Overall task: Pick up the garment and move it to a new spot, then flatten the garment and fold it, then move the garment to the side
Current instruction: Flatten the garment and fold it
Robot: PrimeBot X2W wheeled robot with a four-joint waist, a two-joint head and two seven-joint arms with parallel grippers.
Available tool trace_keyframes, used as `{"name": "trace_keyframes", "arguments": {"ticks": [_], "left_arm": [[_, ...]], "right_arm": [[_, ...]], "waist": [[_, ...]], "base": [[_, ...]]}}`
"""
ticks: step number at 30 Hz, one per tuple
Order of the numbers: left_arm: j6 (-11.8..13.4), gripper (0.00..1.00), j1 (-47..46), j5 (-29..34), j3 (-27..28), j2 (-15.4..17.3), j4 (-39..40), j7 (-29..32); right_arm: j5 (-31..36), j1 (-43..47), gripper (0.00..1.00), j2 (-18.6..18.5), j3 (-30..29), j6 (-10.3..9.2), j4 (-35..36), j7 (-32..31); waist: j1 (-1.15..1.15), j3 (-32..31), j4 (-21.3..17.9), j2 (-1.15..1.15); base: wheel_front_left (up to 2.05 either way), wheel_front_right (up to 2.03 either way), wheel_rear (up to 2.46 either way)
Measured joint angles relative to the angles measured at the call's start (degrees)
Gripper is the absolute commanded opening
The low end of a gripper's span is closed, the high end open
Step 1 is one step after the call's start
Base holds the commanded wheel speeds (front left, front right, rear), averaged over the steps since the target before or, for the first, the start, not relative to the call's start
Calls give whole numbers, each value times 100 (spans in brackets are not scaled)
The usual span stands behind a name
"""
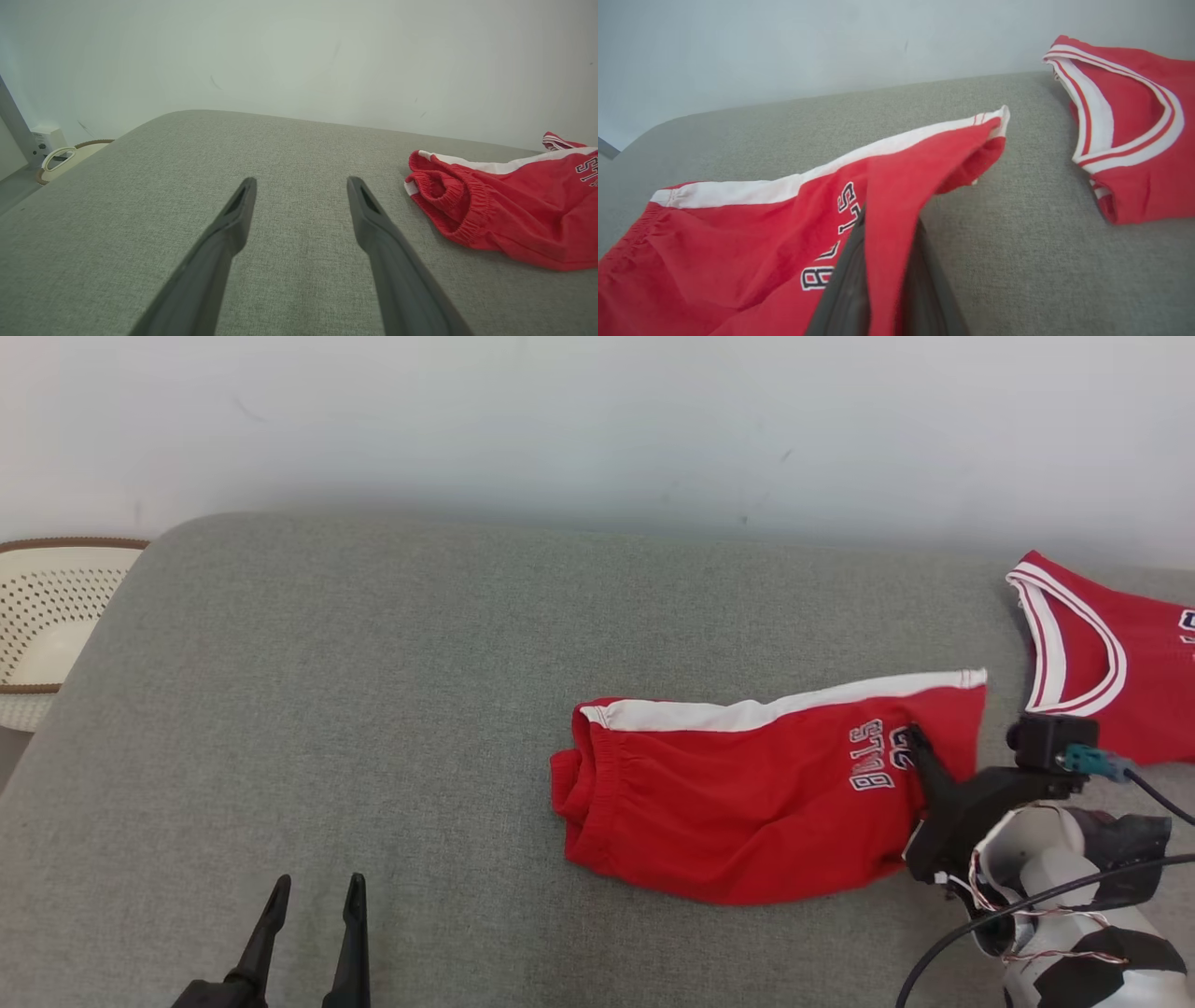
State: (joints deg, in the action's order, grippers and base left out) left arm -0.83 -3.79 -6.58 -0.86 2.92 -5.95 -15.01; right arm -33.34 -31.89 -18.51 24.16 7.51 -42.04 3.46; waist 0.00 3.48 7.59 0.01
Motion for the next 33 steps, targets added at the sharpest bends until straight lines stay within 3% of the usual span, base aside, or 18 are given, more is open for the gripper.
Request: {"name": "trace_keyframes", "arguments": {"ticks": [8,15,21,33], "left_arm": [[-1,100,-2,-14,-144,-1,-53,0],[-3,100,-7,-42,-209,1,-94,-1],[10,100,-37,-94,-358,-1,-118,0],[73,100,-179,-213,-703,0,-201,-1]], "right_arm": [[-133,93,0,40,398,0,1117,-364],[-82,205,0,281,653,0,1538,-735],[-98,164,0,535,744,0,1381,-876],[10,-539,0,762,1069,0,170,-746]], "waist": [[0,-42,32,0],[0,-84,195,0],[0,-98,398,0],[0,-23,900,0]], "base": [[0,0,0],[0,0,0],[0,0,0],[0,0,0]]}}
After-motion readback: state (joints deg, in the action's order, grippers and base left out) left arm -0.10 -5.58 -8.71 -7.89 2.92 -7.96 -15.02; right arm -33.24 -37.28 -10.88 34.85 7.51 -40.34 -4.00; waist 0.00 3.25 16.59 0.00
